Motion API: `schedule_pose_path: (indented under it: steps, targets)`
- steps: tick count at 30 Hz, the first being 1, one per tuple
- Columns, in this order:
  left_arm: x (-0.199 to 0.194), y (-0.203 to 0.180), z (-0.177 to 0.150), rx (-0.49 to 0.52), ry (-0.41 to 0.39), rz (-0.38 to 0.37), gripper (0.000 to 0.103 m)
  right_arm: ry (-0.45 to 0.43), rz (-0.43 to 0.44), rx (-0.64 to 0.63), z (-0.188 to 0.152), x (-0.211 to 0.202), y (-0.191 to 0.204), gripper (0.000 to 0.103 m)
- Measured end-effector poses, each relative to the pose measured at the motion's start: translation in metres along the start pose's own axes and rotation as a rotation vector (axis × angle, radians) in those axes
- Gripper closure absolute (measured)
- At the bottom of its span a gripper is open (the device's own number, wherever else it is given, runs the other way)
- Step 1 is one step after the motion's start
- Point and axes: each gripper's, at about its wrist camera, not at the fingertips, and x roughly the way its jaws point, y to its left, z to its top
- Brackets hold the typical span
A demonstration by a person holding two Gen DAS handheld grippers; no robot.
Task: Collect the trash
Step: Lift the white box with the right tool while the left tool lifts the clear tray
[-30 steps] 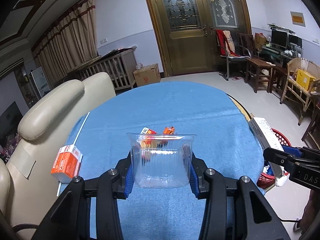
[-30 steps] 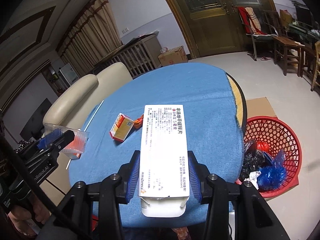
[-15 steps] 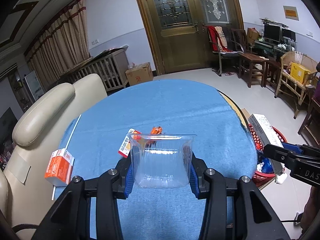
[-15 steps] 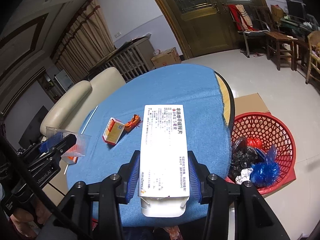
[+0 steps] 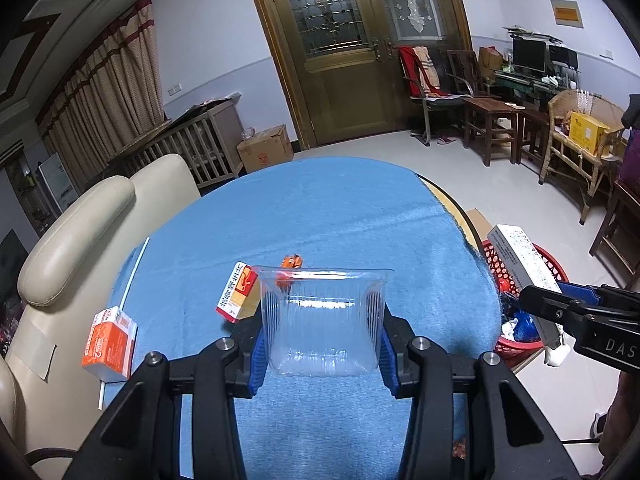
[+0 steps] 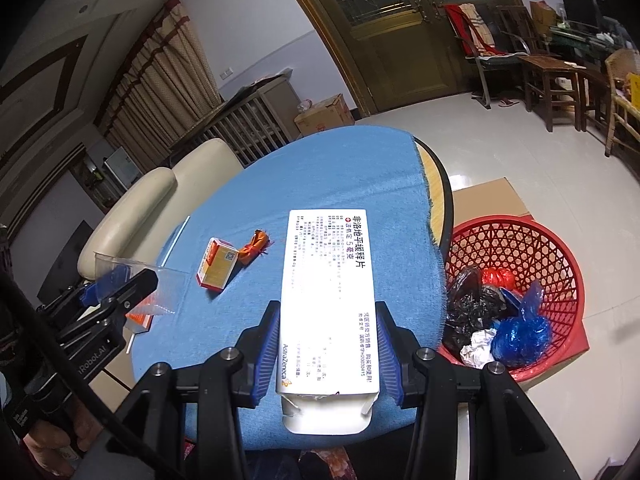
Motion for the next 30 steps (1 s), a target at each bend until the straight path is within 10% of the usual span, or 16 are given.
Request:
schedule_pose_path:
  steps: [30]
  targets:
    - [0.014, -0.026, -0.004, 0.056, 0.054, -0.038, 0.056, 0.016, -0.018, 0.074, -0.006, 0.001, -0.033, 0.055]
